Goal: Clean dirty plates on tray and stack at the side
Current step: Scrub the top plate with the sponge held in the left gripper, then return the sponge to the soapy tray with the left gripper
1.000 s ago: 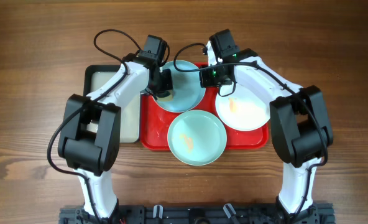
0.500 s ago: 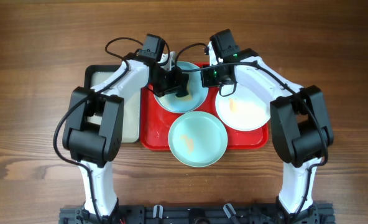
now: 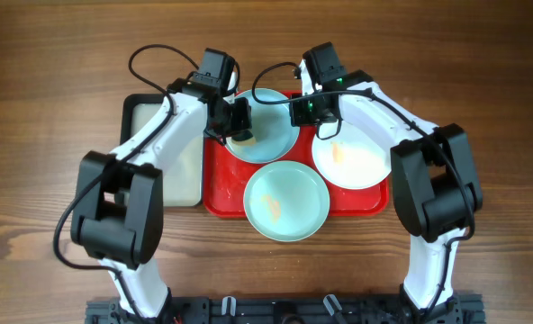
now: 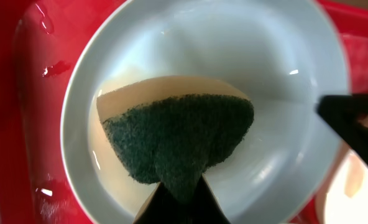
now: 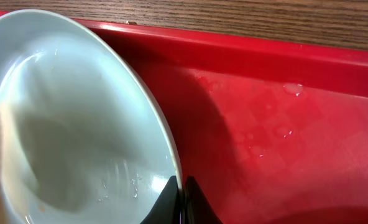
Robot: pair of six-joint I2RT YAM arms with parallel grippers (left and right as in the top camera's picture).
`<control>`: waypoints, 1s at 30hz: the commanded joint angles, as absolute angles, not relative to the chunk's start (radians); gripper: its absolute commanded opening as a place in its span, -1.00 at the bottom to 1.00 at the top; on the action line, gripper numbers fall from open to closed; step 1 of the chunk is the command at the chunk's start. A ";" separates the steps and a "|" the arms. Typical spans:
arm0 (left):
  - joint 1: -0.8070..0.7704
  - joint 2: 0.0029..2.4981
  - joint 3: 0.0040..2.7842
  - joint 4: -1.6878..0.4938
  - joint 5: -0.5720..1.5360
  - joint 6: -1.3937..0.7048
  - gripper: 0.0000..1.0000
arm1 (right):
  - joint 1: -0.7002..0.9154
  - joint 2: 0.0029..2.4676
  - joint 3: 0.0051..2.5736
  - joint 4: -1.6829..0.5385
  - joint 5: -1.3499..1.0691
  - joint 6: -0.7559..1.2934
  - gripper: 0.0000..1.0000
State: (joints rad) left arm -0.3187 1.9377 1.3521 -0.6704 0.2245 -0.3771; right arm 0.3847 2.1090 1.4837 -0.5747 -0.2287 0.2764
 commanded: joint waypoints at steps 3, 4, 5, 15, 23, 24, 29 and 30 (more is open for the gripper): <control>-0.348 2.001 1.342 -0.664 0.199 -0.385 -0.92 | 0.390 2.075 1.494 -0.570 -0.244 0.288 -0.91; -0.353 2.010 1.342 -0.667 0.192 -0.416 -0.92 | 0.390 2.075 1.494 -0.570 -0.244 0.289 -0.91; -0.355 2.012 1.342 -0.672 0.192 -0.433 -0.92 | 0.390 2.075 1.494 -0.570 -0.244 0.288 -0.91; -0.358 2.080 1.341 -0.639 0.390 -0.461 -0.92 | 0.390 2.075 1.494 -0.569 -0.244 0.288 -0.91; -0.286 1.960 1.399 -0.538 0.489 -0.460 -0.92 | 0.390 2.075 1.494 -0.569 -0.244 0.288 -0.91; -0.272 1.930 1.400 -0.538 0.484 -0.456 -0.92 | 0.390 2.075 1.494 -0.569 -0.244 0.288 -0.89; -0.139 1.718 1.400 -0.729 0.227 -0.387 -0.92 | 0.390 2.076 1.494 -0.569 -0.244 0.289 -0.42; -0.109 1.691 1.400 -0.794 0.147 -0.364 -0.92 | 0.390 2.076 1.493 -0.569 -0.243 0.288 -0.41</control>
